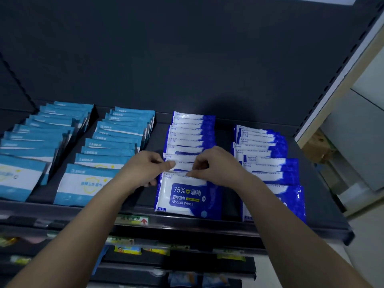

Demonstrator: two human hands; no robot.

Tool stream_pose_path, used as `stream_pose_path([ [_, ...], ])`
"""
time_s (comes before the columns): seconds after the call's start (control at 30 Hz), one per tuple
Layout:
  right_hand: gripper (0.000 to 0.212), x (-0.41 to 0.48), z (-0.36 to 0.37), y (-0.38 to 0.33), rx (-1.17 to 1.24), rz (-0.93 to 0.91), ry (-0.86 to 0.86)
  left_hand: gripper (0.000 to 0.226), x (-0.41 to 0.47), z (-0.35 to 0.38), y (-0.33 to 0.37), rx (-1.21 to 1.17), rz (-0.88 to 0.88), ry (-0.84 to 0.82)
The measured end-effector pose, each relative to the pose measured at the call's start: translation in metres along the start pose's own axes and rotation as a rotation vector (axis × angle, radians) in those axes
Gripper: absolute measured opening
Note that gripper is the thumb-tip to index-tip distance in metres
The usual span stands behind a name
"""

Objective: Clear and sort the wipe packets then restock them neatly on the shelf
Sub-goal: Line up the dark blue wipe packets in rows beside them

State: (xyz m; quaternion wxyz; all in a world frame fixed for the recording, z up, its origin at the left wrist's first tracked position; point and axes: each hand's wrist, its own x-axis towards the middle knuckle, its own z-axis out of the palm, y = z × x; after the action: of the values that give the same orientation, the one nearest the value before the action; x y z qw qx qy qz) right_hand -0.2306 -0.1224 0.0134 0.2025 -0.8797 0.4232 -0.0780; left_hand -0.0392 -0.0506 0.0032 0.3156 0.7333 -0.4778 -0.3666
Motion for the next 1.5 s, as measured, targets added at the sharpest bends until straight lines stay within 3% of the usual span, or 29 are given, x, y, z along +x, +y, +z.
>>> stream_pose_path([
  [0.1,0.022,-0.001,0.000,-0.002,-0.030,-0.018,-0.037,0.026,-0.004,-0.005,0.008,0.042,-0.048,-0.055],
  [0.3,0.018,-0.006,0.009,-0.006,0.116,0.006,0.116,0.005,-0.007,-0.002,0.006,0.037,-0.010,-0.040],
  [0.43,0.019,-0.007,0.010,-0.005,0.177,0.000,0.100,0.035,-0.007,0.011,-0.002,0.341,0.247,0.177],
  [0.53,0.019,-0.007,0.015,-0.003,0.175,0.014,0.138,0.053,-0.007,0.029,-0.011,0.474,0.416,0.147],
  [0.8,0.037,-0.021,0.029,-0.002,-0.141,-0.096,0.291,0.058,-0.010,0.036,-0.011,0.726,0.347,0.153],
  [1.03,0.033,-0.040,-0.001,0.031,-0.124,0.065,0.462,0.060,-0.011,0.041,0.032,0.873,0.444,0.112],
  [1.17,0.038,-0.059,-0.026,0.072,-0.032,0.337,0.554,0.060,-0.003,0.077,0.070,0.595,0.550,-0.047],
  [1.23,0.048,-0.068,-0.033,0.095,0.034,0.465,0.524,0.046,0.000,0.102,0.086,0.379,0.517,-0.188],
  [1.3,0.056,-0.074,-0.039,0.114,0.156,0.544,0.471,0.035,0.009,0.125,0.098,0.201,0.406,-0.215],
  [1.4,0.058,-0.078,-0.045,0.131,0.398,0.568,0.414,0.060,0.026,0.149,0.107,0.033,0.190,-0.189],
  [1.5,0.059,-0.078,-0.048,0.139,0.669,0.590,0.319,0.063,0.034,0.170,0.119,-0.100,0.032,-0.174],
])
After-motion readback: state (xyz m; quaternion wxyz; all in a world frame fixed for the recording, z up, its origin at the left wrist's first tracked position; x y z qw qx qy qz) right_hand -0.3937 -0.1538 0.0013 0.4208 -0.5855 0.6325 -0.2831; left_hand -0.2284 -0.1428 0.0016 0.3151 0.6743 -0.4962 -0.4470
